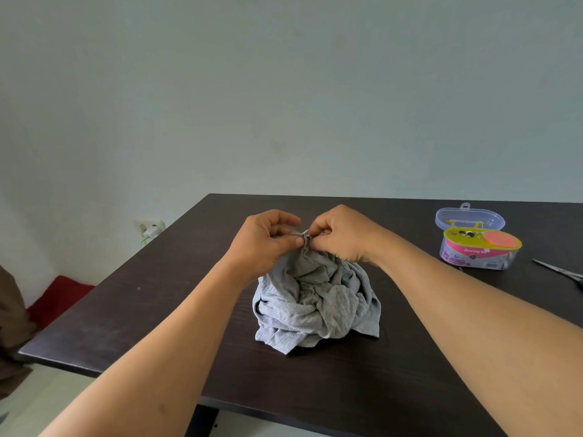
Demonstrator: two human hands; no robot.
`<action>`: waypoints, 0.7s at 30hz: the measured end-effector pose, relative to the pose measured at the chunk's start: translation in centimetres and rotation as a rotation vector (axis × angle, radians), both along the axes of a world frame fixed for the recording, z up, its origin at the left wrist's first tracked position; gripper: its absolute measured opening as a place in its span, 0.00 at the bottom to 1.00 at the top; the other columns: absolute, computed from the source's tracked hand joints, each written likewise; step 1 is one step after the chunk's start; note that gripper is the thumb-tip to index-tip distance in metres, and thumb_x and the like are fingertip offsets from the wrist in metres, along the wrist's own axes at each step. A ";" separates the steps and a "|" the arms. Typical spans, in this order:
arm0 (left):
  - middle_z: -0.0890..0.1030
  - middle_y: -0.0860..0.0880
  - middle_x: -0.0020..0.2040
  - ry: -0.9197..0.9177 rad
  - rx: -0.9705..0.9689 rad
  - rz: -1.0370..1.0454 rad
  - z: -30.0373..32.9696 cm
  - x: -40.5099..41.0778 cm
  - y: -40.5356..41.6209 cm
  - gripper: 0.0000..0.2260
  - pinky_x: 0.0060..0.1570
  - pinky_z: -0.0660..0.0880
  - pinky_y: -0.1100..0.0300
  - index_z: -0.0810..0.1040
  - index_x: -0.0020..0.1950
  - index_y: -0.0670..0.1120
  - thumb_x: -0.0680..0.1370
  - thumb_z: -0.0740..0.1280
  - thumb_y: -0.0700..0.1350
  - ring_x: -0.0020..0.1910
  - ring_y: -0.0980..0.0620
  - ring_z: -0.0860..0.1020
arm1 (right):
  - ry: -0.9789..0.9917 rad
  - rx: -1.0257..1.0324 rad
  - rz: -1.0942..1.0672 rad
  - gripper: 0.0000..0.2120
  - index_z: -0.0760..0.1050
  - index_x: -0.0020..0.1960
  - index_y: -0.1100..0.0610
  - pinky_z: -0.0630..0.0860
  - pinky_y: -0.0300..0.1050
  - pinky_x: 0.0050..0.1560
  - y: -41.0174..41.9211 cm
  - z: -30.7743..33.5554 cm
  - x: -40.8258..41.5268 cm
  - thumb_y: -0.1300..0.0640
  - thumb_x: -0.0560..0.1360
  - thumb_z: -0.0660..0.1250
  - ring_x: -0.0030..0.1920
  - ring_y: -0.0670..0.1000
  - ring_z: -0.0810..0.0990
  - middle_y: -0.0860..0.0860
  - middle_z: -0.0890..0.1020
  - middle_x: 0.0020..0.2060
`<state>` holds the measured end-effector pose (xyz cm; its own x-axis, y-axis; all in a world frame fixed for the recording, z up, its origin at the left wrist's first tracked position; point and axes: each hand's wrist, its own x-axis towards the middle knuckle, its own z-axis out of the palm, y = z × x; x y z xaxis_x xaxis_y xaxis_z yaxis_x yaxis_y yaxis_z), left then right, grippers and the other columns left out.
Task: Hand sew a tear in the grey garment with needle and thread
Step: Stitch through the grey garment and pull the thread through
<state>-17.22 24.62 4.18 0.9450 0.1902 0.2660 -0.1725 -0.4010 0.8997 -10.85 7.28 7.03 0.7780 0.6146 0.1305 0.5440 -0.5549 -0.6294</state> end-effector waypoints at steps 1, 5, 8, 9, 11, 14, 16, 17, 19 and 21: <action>0.86 0.46 0.43 -0.003 0.036 0.030 0.0 0.0 0.2 0.10 0.51 0.80 0.59 0.83 0.48 0.49 0.72 0.77 0.36 0.43 0.54 0.83 | -0.017 0.000 -0.014 0.04 0.84 0.47 0.52 0.71 0.37 0.37 -0.2 0.0 0.1 0.56 0.74 0.71 0.37 0.42 0.78 0.43 0.81 0.36; 0.85 0.54 0.38 0.006 0.213 0.106 -0.1 0.0 0.7 0.07 0.40 0.76 0.69 0.84 0.41 0.52 0.71 0.78 0.42 0.37 0.63 0.81 | -0.115 -0.045 -0.044 0.04 0.83 0.45 0.51 0.69 0.35 0.35 -0.5 0.1 0.1 0.57 0.74 0.69 0.37 0.41 0.77 0.40 0.79 0.36; 0.84 0.56 0.38 0.022 0.293 0.136 -0.1 0.1 0.4 0.04 0.39 0.76 0.68 0.84 0.42 0.54 0.73 0.77 0.46 0.37 0.64 0.80 | -0.180 -0.079 -0.043 0.05 0.82 0.45 0.50 0.68 0.36 0.36 -0.3 0.1 0.0 0.57 0.74 0.68 0.38 0.42 0.76 0.39 0.77 0.36; 0.84 0.57 0.38 0.030 0.298 0.138 -0.1 0.0 0.4 0.04 0.40 0.77 0.66 0.84 0.42 0.55 0.73 0.76 0.47 0.38 0.62 0.80 | -0.186 -0.079 -0.049 0.05 0.81 0.45 0.50 0.67 0.36 0.35 -0.4 0.0 0.0 0.57 0.74 0.68 0.36 0.42 0.75 0.39 0.77 0.35; 0.84 0.57 0.37 0.040 0.311 0.131 0.0 0.0 0.4 0.04 0.42 0.77 0.62 0.84 0.41 0.56 0.74 0.74 0.47 0.38 0.60 0.80 | -0.176 -0.067 -0.058 0.04 0.81 0.45 0.50 0.66 0.36 0.35 -0.6 -0.1 0.1 0.57 0.74 0.67 0.34 0.40 0.73 0.39 0.75 0.33; 0.83 0.58 0.37 0.046 0.325 0.123 0.2 -0.3 0.4 0.05 0.41 0.77 0.62 0.83 0.40 0.55 0.75 0.73 0.46 0.38 0.61 0.80 | -0.085 -0.037 -0.037 0.07 0.76 0.52 0.50 0.68 0.41 0.37 -0.8 0.2 -0.2 0.54 0.75 0.63 0.36 0.42 0.73 0.42 0.74 0.36; 0.84 0.58 0.37 0.044 0.318 0.129 0.4 -0.3 0.5 0.05 0.41 0.77 0.64 0.84 0.41 0.55 0.75 0.73 0.46 0.37 0.62 0.79 | -0.064 -0.030 -0.029 0.08 0.72 0.55 0.52 0.72 0.46 0.43 -0.7 0.5 -0.4 0.56 0.79 0.57 0.45 0.48 0.76 0.46 0.77 0.44; 0.83 0.58 0.37 0.042 0.313 0.133 0.4 -0.4 0.6 0.05 0.41 0.76 0.64 0.84 0.41 0.55 0.75 0.73 0.46 0.36 0.63 0.79 | -0.099 -0.036 -0.030 0.09 0.72 0.56 0.53 0.74 0.48 0.48 -0.6 0.6 -0.5 0.58 0.80 0.55 0.49 0.50 0.77 0.47 0.78 0.48; 0.83 0.59 0.36 0.038 0.307 0.145 0.5 -0.4 0.7 0.05 0.39 0.75 0.64 0.84 0.41 0.55 0.76 0.72 0.46 0.34 0.63 0.78 | -0.193 -0.021 -0.028 0.11 0.73 0.58 0.54 0.75 0.47 0.53 -0.5 0.5 -0.9 0.60 0.82 0.55 0.53 0.50 0.77 0.47 0.79 0.52; 0.83 0.58 0.36 0.029 0.301 0.162 0.5 -0.4 0.8 0.05 0.39 0.76 0.63 0.84 0.42 0.55 0.76 0.72 0.46 0.35 0.62 0.78 | -0.252 0.038 -0.020 0.10 0.75 0.60 0.53 0.75 0.45 0.52 -0.4 0.3 -1.3 0.60 0.82 0.57 0.51 0.48 0.79 0.47 0.81 0.49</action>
<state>-17.57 25.37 4.72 0.9169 0.2556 0.3066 -0.0609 -0.6694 0.7404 -12.17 6.92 7.33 0.7298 0.5907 0.3443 0.6756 -0.5457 -0.4958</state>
